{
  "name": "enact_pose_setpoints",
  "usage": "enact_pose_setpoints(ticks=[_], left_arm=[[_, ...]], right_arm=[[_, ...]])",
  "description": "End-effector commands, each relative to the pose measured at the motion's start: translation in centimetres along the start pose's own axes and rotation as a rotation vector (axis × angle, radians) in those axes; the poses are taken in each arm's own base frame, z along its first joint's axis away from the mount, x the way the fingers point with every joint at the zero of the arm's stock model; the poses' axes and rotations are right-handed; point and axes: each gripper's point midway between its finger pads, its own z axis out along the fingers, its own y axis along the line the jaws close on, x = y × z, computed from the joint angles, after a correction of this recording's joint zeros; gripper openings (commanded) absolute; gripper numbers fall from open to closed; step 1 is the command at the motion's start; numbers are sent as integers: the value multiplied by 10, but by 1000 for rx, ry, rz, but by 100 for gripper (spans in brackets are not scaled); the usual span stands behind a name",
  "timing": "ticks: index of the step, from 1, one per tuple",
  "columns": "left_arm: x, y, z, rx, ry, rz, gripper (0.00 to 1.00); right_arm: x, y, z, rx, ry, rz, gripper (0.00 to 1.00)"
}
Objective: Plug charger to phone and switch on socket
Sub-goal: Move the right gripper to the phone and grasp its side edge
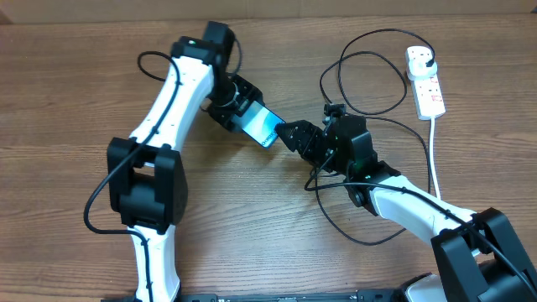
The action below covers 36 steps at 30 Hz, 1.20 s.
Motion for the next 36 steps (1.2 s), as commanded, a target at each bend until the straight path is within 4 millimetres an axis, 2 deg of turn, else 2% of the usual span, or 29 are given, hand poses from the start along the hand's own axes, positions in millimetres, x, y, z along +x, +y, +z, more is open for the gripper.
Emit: enact_pose_setpoints(ticks=[1, 5, 15, 24, 30, 36], left_arm=[[6, -7, 1, -18, -54, -41, 4], [13, -7, 4, -31, -52, -50, 4], [16, 1, 3, -60, -41, -86, 4], [17, 1, 4, -63, -40, -94, 4], [20, 7, 4, -86, -32, -99, 4], [25, 6, 5, -91, -29, -91, 4]], right_arm=[[-6, 4, 4, -3, -34, 94, 64], [0, 1, 13, -24, 3, 117, 53], [14, -2, 32, -81, 59, 132, 39], [15, -7, 39, -47, 13, 123, 37], [11, -1, 40, -77, -4, 111, 31], [12, 1, 40, -81, -4, 108, 30]])
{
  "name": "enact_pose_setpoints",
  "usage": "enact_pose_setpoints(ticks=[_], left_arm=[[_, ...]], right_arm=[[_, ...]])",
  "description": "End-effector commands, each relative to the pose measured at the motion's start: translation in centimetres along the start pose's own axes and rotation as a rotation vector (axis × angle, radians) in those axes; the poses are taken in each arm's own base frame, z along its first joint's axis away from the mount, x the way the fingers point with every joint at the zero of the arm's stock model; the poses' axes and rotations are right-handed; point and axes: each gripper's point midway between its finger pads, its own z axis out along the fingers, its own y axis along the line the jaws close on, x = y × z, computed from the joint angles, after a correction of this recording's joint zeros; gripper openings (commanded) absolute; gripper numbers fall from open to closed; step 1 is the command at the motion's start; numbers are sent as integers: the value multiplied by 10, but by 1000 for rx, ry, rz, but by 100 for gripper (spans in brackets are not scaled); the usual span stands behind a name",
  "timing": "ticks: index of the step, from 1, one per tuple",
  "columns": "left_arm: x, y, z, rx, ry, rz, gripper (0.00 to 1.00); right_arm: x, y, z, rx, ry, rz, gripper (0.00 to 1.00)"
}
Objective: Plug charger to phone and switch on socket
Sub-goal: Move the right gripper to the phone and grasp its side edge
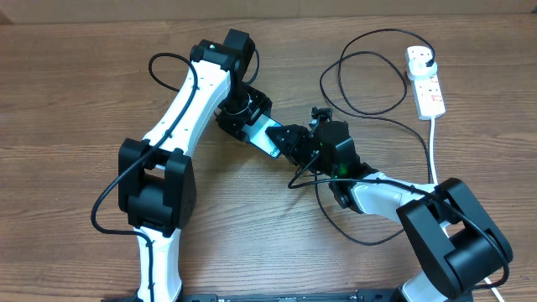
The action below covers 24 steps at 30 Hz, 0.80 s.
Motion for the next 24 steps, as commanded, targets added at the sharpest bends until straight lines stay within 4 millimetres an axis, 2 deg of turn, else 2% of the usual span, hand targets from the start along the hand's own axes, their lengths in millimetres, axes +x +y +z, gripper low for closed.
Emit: enact_pose_setpoints(ticks=[1, 8, 17, 24], left_arm=[[4, -7, -4, 15, -7, 5, 4], [8, -7, -2, 11, -8, 14, 4], [8, -7, -2, 10, -8, 21, 4], [8, -7, -2, 10, -8, 21, 4]], right_arm=[[-1, 5, 4, -10, -10, -6, 30], [6, 6, 7, -3, -19, -23, 28], [4, 6, 7, 0, -28, -24, 4], [4, 6, 7, 0, -28, -24, 4]])
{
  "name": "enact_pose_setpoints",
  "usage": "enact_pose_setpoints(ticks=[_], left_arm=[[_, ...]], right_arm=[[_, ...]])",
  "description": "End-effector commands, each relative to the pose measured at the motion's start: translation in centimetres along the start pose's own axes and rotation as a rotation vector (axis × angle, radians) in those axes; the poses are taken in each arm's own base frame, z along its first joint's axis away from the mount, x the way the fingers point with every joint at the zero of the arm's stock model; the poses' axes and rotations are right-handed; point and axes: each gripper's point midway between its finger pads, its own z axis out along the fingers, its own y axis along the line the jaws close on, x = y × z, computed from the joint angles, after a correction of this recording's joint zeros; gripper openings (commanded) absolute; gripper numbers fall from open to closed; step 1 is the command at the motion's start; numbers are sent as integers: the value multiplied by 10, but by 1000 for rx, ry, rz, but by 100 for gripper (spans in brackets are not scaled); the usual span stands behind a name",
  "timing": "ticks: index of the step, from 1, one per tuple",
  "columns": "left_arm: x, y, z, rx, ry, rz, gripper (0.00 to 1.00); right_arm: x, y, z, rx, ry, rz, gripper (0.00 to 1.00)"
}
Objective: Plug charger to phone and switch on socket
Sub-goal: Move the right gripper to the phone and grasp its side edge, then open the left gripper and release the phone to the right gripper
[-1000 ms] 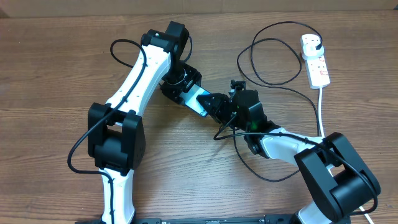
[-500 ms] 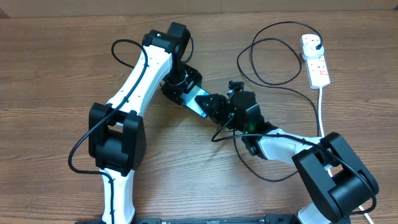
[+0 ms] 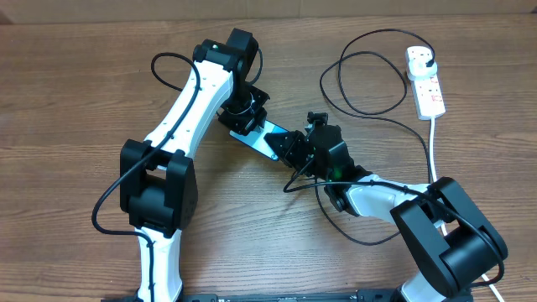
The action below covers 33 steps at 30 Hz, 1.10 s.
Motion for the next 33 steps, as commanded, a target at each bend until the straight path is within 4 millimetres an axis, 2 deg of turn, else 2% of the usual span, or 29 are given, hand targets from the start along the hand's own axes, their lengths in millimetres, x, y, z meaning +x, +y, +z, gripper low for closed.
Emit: enact_pose_setpoints(ticks=[1, 11, 15, 16, 17, 18, 21, 25, 29, 33], left_arm=[[2, -4, -2, 8, -5, 9, 4], [-1, -4, -2, 6, -15, 9, 4], [-4, -3, -3, 0, -31, 64, 6], [-5, -2, -3, -3, -39, 109, 10], [-6, -2, -3, -4, -42, 163, 26], [-6, -3, -3, -1, -44, 218, 38], [-11, -4, -4, 5, -49, 356, 67], [-19, -3, -8, 21, -37, 524, 78], [-23, -3, -14, 79, 13, 709, 85], [-30, 2, -21, 125, 58, 794, 91]], right_arm=[[-6, 14, 1, -36, -22, -28, 4], [-6, 14, 1, -35, -21, -28, 4], [-6, 14, 1, -35, -21, -32, 4], [-6, 14, 1, -35, -22, -36, 4], [-6, 14, 1, -35, -22, -40, 4], [-6, 14, 1, -35, -22, -51, 4], [-6, 14, 1, -35, -22, -82, 4], [-7, 17, 0, -50, -14, -101, 4], [-8, 34, -5, -136, 21, -198, 4], [-8, 42, -9, -181, 67, -270, 4]])
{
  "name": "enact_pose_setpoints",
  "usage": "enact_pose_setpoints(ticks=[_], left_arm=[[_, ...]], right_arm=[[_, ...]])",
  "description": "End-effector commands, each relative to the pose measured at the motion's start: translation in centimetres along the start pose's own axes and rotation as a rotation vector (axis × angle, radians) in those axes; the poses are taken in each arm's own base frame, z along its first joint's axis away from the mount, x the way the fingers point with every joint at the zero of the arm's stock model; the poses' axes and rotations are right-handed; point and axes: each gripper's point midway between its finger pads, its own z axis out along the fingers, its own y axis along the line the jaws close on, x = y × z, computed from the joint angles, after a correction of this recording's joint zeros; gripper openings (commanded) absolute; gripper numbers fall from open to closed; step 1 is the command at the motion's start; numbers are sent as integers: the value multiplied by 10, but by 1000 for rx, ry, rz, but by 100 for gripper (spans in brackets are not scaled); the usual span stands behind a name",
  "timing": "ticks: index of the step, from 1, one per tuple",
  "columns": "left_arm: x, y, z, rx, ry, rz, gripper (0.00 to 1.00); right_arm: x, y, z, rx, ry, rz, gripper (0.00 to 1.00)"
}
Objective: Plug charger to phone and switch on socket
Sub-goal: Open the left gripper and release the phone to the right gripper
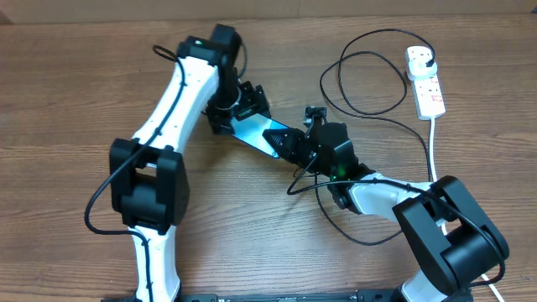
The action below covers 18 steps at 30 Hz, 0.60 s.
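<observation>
The phone lies slanted at the table's middle, its dark screen facing up. My left gripper is shut on the phone's upper-left end. My right gripper is shut on the charger plug, pressed against the phone's lower-right end. The plug itself is hidden between the fingers. The black charger cable loops from there to the white socket strip at the far right. Its switch is too small to read.
The socket strip's white lead runs down the right side. Loose loops of black cable lie around my right arm. My left arm spans the left half of the table.
My left arm has swung a little to the left and the phone has shifted slightly up and left with it. My right gripper stays at the phone's lower end.
First my left gripper held the lit phone tilted, with my right gripper at its lower end. Then both arms stood nearer the middle and the phone was lower. Later it lay almost flat, and now its screen looks dark, both grippers still at its ends.
</observation>
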Motion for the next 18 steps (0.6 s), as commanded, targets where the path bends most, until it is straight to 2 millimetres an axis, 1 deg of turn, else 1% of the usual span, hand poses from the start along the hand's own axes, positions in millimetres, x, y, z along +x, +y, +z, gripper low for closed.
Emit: enact_pose_setpoints(ticks=[1, 6, 8, 10, 13, 15, 18], left_arm=[[-5, 4, -10, 68, 18, 174, 92], [-18, 22, -19, 76, 2, 126, 94], [-21, 25, -22, 94, 2, 109, 94], [-22, 25, -26, 142, 12, 92, 95], [-22, 19, -32, 226, 30, 89, 95], [-21, 15, -37, 287, 42, 97, 95], [-23, 15, -40, 307, 42, 93, 95]], right_arm=[[-7, 25, -3, -93, 36, -108, 4], [-1, 18, -4, -72, 77, -105, 4], [0, 18, -4, -72, 81, -105, 4], [-2, 20, -6, -77, 76, -108, 4], [-9, 23, -10, -78, 59, -108, 4], [-17, 23, -16, -63, 41, -97, 4], [-32, 27, -29, -54, 6, -81, 4]])
